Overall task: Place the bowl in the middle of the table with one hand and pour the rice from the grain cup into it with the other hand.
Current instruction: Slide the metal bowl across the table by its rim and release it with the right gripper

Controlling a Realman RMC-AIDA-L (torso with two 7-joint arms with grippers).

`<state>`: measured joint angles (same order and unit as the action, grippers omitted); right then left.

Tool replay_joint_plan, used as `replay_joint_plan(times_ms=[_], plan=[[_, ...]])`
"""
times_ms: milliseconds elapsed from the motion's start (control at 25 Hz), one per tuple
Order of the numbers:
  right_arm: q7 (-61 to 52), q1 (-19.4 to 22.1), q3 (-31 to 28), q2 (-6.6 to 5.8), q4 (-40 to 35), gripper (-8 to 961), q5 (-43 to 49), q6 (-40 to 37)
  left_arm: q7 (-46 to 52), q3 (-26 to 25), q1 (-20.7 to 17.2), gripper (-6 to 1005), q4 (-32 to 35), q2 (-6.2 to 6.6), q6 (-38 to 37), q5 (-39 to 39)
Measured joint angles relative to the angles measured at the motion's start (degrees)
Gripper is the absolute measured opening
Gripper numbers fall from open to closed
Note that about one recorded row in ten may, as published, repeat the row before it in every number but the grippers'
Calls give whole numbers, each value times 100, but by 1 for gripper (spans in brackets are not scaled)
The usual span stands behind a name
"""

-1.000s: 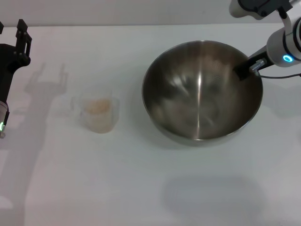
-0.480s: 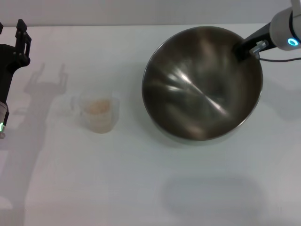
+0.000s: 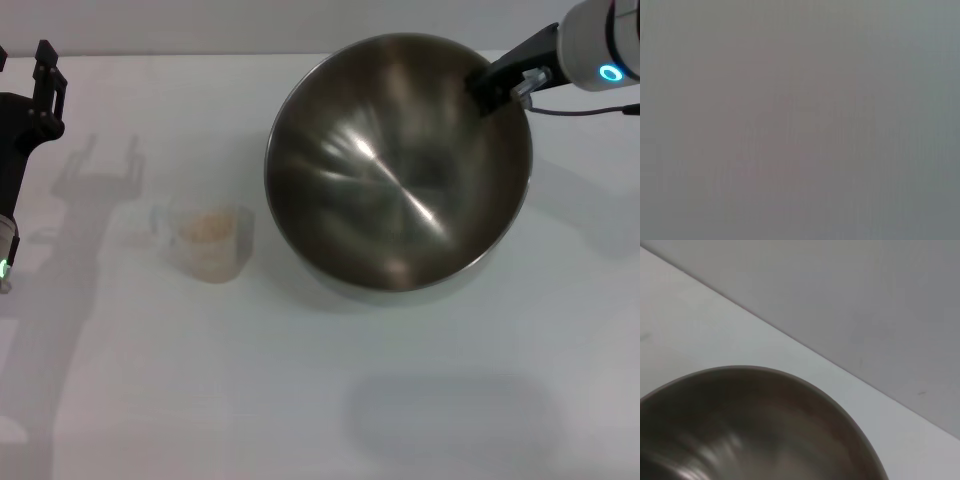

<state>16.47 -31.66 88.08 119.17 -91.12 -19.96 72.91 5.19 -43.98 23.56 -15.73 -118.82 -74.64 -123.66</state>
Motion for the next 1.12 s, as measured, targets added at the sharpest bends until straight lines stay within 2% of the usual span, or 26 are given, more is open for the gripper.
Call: replay_joint_plan(times_ms=[320, 720, 920, 1120], plan=[[8, -262, 65, 2, 695, 1, -455, -222, 0, 4, 7, 516, 9, 0, 2, -1], [-166, -575, 364, 2, 1258, 0, -450, -194, 0, 11, 2, 516, 9, 1, 2, -1], [-212, -631, 402, 0, 1349, -1, -417, -142, 0, 4, 0, 516, 9, 5, 2, 0], [-236, -663, 412, 0, 1348, 60, -327, -6, 0, 5, -9, 516, 9, 8, 2, 0]])
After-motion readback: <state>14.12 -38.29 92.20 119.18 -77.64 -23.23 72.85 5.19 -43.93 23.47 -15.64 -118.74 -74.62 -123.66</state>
